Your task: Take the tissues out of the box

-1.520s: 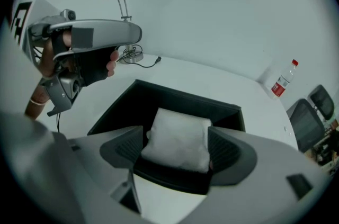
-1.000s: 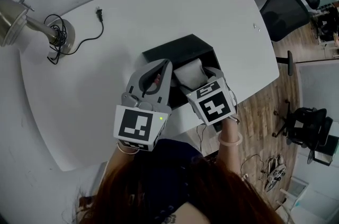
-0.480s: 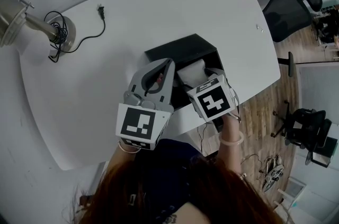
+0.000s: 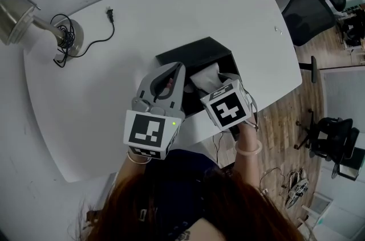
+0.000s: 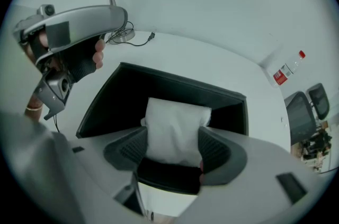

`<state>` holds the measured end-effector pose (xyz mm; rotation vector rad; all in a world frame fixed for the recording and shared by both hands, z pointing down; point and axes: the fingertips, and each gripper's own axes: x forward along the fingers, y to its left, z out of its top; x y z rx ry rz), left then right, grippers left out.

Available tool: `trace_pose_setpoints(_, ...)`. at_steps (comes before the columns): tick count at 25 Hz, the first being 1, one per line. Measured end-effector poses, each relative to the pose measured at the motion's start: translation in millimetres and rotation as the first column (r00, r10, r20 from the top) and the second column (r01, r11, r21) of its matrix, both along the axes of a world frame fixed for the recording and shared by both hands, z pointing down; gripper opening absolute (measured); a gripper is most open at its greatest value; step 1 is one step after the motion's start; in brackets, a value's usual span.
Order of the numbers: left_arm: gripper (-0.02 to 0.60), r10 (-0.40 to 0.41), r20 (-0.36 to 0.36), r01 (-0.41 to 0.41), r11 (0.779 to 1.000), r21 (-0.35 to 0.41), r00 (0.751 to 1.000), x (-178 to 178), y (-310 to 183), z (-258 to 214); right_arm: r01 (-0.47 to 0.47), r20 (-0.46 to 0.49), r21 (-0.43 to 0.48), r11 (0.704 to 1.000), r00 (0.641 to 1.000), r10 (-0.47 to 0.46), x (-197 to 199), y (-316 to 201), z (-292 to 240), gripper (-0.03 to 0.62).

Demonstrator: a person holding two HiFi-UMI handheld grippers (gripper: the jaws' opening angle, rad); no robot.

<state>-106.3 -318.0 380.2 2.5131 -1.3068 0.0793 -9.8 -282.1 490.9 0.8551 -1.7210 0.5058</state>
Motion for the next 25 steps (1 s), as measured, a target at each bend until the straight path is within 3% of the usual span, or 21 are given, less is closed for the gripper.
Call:
trace_pose_setpoints(14,0.021,-0.043,0.029,0.042,0.999,0.022,0.999,-4,13,-11,-0.006,0.088,0.047,0.999,0.996,0.002,-8,6,-16,0.311)
trace_pose_setpoints(25,0.021,-0.084,0.067,0.081,0.995,0.056,0.994,-2,23,-24,0.015,0.152,0.157,0.987,0.988,-0.039,-3,5,-38,0.311)
